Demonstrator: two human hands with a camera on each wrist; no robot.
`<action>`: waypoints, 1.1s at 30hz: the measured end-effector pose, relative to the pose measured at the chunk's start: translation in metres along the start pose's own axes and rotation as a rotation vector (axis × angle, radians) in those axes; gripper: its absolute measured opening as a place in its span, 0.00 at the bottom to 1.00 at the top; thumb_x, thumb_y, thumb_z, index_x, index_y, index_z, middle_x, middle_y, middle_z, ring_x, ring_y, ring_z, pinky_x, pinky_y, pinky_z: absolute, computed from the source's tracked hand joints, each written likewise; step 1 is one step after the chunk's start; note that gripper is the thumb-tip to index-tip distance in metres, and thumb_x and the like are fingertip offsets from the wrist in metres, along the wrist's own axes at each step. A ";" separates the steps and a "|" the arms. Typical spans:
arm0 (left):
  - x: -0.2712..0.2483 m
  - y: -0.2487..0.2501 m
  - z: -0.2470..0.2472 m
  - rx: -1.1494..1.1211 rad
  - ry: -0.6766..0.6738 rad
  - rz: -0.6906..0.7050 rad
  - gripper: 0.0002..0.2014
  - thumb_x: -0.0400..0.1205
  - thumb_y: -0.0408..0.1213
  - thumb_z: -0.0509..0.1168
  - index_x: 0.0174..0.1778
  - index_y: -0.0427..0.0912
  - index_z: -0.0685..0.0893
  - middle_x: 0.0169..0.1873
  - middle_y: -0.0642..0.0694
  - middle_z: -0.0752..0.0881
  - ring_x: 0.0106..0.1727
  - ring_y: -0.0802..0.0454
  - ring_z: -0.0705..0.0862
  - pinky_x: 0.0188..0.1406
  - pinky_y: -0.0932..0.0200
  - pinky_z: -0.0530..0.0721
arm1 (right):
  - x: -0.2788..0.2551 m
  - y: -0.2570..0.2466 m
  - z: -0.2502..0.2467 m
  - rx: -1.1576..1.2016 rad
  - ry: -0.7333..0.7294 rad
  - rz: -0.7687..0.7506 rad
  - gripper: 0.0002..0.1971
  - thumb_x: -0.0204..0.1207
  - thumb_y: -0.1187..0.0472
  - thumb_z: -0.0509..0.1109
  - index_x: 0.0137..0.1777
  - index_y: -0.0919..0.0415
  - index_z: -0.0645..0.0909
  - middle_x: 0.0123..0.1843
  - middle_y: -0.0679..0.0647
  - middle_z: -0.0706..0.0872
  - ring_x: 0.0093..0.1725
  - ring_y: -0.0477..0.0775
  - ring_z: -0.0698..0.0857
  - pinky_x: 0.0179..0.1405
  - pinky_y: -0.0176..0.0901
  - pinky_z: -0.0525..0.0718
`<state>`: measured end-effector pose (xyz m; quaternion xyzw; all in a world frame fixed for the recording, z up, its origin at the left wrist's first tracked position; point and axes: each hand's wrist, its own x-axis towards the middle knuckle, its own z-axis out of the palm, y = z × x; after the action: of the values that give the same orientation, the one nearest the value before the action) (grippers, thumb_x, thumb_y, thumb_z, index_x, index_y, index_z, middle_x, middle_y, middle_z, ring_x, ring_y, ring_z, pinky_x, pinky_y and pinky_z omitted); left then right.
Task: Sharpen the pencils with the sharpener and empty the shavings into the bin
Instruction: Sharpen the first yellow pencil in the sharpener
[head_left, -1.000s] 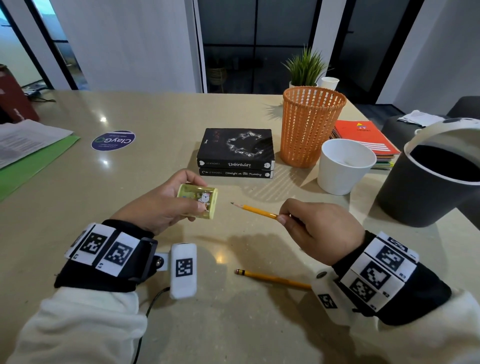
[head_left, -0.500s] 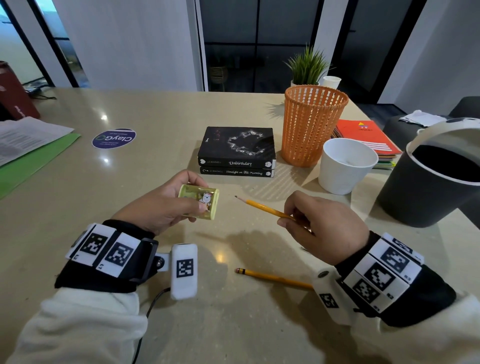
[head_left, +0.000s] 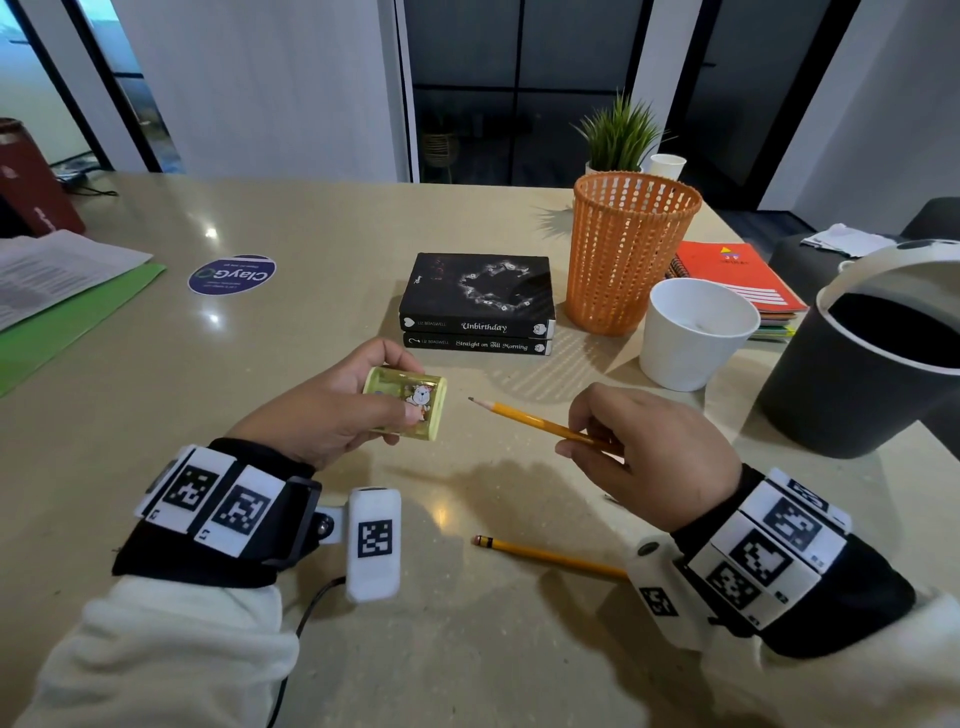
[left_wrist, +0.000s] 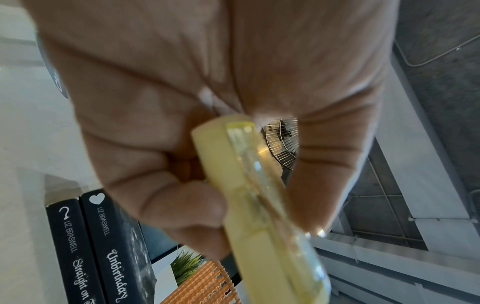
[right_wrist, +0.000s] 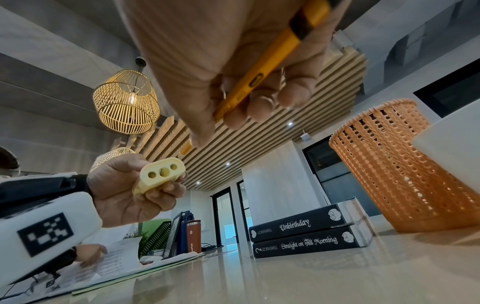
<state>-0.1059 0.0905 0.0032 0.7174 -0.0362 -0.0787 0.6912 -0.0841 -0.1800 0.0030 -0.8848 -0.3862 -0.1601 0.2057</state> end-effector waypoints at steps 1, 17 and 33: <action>0.000 0.000 0.001 0.001 -0.005 0.001 0.24 0.51 0.40 0.72 0.43 0.45 0.77 0.28 0.52 0.85 0.26 0.60 0.81 0.23 0.68 0.78 | 0.000 0.000 0.000 -0.003 0.003 -0.009 0.09 0.70 0.51 0.68 0.40 0.50 0.70 0.30 0.37 0.67 0.26 0.40 0.66 0.21 0.27 0.61; 0.003 0.001 0.016 0.148 -0.121 -0.005 0.22 0.55 0.44 0.72 0.44 0.49 0.77 0.31 0.55 0.85 0.32 0.59 0.81 0.30 0.63 0.79 | 0.003 -0.003 0.001 -0.003 -0.010 -0.086 0.09 0.69 0.52 0.69 0.41 0.51 0.72 0.31 0.39 0.70 0.27 0.44 0.69 0.19 0.37 0.70; 0.001 0.005 0.024 0.206 -0.200 0.013 0.21 0.58 0.44 0.72 0.47 0.50 0.80 0.34 0.58 0.85 0.36 0.59 0.83 0.34 0.63 0.82 | 0.006 -0.004 0.010 0.011 -0.003 -0.083 0.18 0.75 0.51 0.53 0.42 0.58 0.83 0.30 0.50 0.85 0.26 0.57 0.82 0.22 0.43 0.78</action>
<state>-0.1085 0.0668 0.0070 0.7728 -0.1174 -0.1413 0.6075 -0.0815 -0.1687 -0.0024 -0.8671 -0.4240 -0.1651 0.2030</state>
